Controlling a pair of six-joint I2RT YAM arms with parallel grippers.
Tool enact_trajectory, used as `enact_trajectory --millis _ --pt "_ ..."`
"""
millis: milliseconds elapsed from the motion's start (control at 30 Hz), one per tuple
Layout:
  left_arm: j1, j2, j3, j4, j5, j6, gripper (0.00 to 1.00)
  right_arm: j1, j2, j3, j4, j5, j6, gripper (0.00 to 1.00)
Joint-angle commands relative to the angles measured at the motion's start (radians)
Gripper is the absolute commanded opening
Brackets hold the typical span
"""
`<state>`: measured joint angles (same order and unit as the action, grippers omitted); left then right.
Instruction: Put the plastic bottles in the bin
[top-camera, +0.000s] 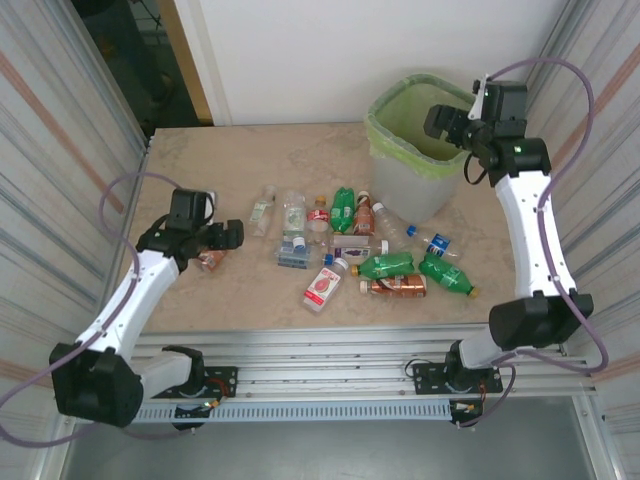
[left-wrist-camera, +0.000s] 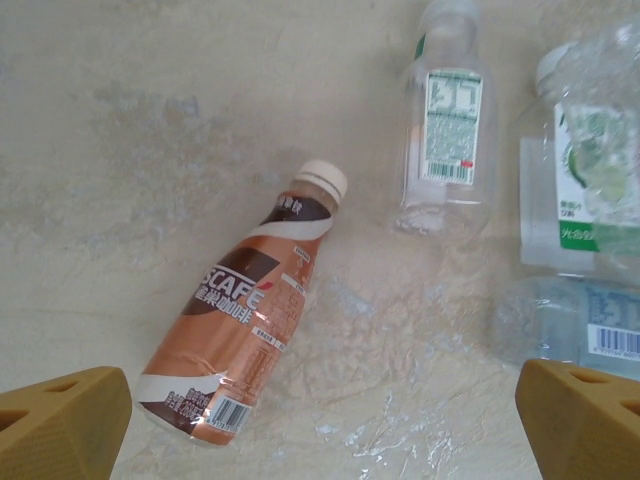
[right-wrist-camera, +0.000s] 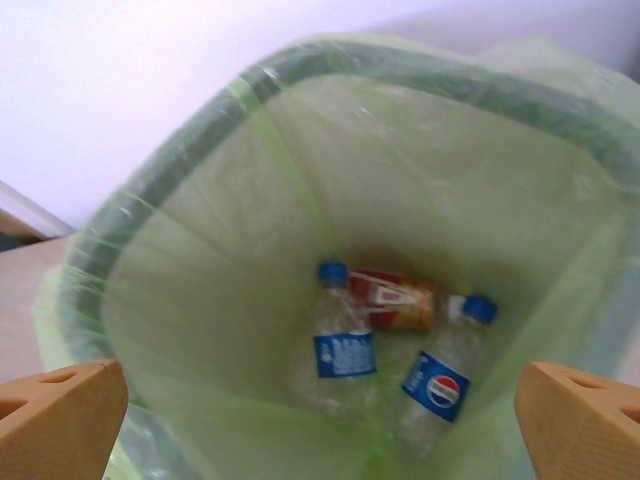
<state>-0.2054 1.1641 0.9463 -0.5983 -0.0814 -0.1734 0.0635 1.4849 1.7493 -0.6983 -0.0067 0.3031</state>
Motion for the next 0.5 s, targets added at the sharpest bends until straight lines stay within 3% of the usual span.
enact_trajectory --millis 0,200,467 --pt "0.004 0.046 0.048 -0.071 0.029 0.029 0.99 0.013 -0.096 -0.074 0.045 0.110 0.002 0.98" --pt "0.015 0.135 0.075 -0.100 -0.027 0.035 0.99 0.039 -0.227 -0.218 0.042 0.196 0.012 0.98" --pt "0.059 0.271 0.102 -0.116 -0.038 0.041 0.99 0.048 -0.304 -0.261 -0.028 0.265 0.062 0.98"
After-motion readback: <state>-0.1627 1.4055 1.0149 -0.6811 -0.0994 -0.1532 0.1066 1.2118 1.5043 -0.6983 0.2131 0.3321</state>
